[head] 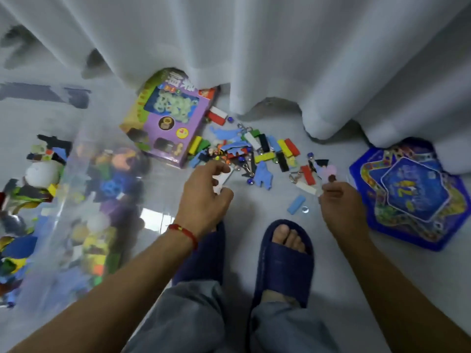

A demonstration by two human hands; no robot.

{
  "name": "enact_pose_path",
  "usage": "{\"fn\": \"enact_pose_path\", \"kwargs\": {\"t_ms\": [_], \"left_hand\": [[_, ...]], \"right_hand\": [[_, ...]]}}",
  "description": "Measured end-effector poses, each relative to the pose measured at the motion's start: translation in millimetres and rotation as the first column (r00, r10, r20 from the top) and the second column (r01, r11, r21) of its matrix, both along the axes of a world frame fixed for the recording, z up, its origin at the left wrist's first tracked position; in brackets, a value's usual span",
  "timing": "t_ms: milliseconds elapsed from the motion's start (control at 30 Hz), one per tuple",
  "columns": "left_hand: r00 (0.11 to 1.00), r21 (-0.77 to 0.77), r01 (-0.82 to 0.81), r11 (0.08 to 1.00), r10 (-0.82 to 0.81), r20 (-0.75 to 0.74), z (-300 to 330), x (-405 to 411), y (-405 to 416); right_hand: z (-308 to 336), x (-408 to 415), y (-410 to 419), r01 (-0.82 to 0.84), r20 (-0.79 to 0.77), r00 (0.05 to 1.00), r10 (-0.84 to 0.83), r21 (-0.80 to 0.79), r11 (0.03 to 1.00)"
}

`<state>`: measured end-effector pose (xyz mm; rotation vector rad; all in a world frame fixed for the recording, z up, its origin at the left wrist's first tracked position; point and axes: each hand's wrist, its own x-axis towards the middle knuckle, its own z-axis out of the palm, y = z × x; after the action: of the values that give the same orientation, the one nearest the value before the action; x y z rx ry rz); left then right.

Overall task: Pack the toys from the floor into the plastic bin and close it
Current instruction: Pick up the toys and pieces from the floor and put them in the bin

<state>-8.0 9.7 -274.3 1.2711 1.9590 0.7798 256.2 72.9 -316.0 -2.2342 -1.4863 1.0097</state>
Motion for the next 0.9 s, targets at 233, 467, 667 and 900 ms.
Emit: {"fn": "enact_pose_path", "kwargs": {"t_ms": [233, 467, 667, 900], "left_hand": [[0.95, -0.179, 0.239, 0.954, -0.268, -0.16, -62, 14, 14], [0.949, -0.104, 0.235, 0.966, -0.252, -0.191, -68, 24, 26], [0.935, -0.069, 0.281, 0.957, -0.29, -0.205, -68, 29, 33], [0.926, -0.038, 0.328, 0.944, -0.329, -0.187, -65, 38, 39]], "right_hand": [[-35, 28, 2, -0.124, 0.104, 0.987, 0.124, 0.0, 0.992], [-41, -4, 72, -0.262, 0.329, 0.898, 0.292, -0.132, 0.956], [-46, -1, 88, -0.285, 0.26, 0.921, 0.29, -0.058, 0.957], [-37, 0, 95, -0.385, 0.291, 0.855, 0.43, -0.2, 0.901]]}}
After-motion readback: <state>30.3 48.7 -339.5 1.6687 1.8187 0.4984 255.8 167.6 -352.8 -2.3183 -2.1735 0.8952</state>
